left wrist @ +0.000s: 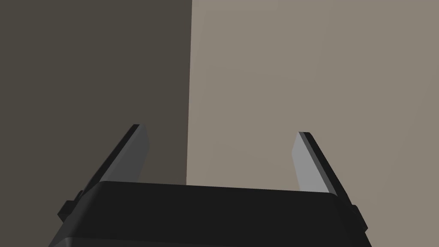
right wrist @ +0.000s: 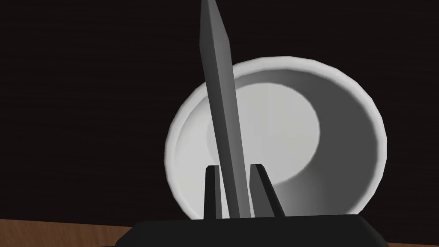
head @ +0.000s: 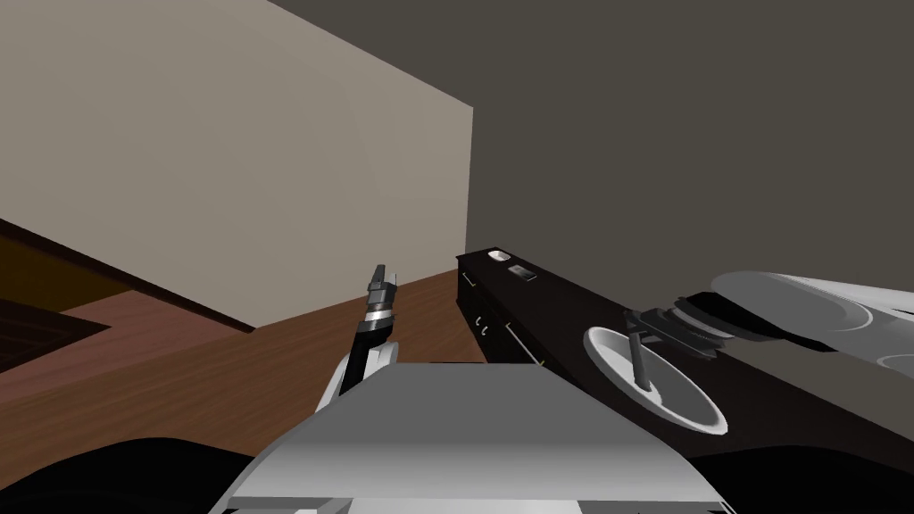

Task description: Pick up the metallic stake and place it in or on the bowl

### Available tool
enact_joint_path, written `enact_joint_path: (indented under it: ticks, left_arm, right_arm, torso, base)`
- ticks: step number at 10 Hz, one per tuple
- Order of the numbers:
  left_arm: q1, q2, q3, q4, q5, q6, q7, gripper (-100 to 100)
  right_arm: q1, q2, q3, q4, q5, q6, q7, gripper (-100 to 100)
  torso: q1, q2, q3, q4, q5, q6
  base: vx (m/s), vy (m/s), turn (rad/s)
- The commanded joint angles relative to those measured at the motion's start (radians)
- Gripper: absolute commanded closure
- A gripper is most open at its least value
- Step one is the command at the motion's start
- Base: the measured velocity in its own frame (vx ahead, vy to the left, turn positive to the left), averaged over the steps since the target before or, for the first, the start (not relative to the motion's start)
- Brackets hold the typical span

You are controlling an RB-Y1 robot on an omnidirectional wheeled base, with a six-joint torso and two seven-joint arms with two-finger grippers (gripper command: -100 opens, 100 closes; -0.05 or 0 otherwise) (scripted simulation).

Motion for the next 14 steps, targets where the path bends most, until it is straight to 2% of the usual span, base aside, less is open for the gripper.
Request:
enact_joint_path:
  ticks: [1, 3, 4, 5, 9, 10, 11, 14]
  left_arm:
    - [0.0, 0.0, 0.0, 0.0, 0.0, 0.0, 0.0, 0]
    - [0.0, 0.0, 0.0, 0.0, 0.0, 0.0, 0.0, 0]
    - [0.0, 0.0, 0.0, 0.0, 0.0, 0.0, 0.0, 0]
    - [0.0, 0.0, 0.0, 0.0, 0.0, 0.0, 0.0, 0]
    - [0.0, 0.0, 0.0, 0.0, 0.0, 0.0, 0.0, 0]
    - [0.0, 0.0, 0.0, 0.0, 0.0, 0.0, 0.0, 0]
    - [0.0, 0.0, 0.0, 0.0, 0.0, 0.0, 0.0, 0]
    - [0.0, 0.0, 0.0, 0.0, 0.0, 0.0, 0.0, 0]
  right_arm:
    - [-0.007, 0.0, -0.004, 0.003, 0.004, -0.05, -0.002, 100]
    - [-0.008, 0.0, -0.008, 0.003, 0.007, -0.099, -0.003, 100]
    - [0.0, 0.001, -0.018, -0.001, 0.006, -0.086, -0.001, 100]
    - [0.0, 0.001, -0.018, -0.002, 0.007, -0.091, -0.002, -100]
    - [0.0, 0.001, -0.017, -0.002, 0.007, -0.091, -0.002, -100]
    - [0.0, 0.001, -0.017, -0.002, 0.007, -0.091, -0.002, 0]
    - [0.005, -0.031, -0.018, 0.008, -0.024, -0.095, -0.007, -100]
    - [0.013, -0.081, -0.018, 0.022, -0.07, -0.1, -0.014, -100]
  torso:
    - [0.0, 0.0, 0.0, 0.0, 0.0, 0.0]
    - [0.001, -0.002, -0.001, -0.001, 0.0, 0.0]
    - [0.002, -0.003, -0.002, -0.001, 0.0, 0.0]
    - [0.003, -0.004, -0.003, -0.001, 0.001, -0.001]
    - [0.004, -0.005, -0.003, -0.002, 0.001, -0.001]
    - [0.004, -0.005, -0.003, -0.002, 0.001, -0.001]
    - [0.004, -0.006, -0.003, -0.002, 0.001, -0.001]
    - [0.003, -0.005, -0.003, -0.002, 0.001, -0.001]
  base:
    - [-0.025, -0.037, -0.07]
    - [-0.014, -0.029, -0.045]
    - [-0.006, -0.009, -0.008]
    - [0.0, 0.0, 0.0]
    - [0.0, 0.0, 0.0]
    - [0.0, 0.0, 0.0]
    - [-0.005, -0.005, -0.02]
    - [-0.011, -0.011, -0.014]
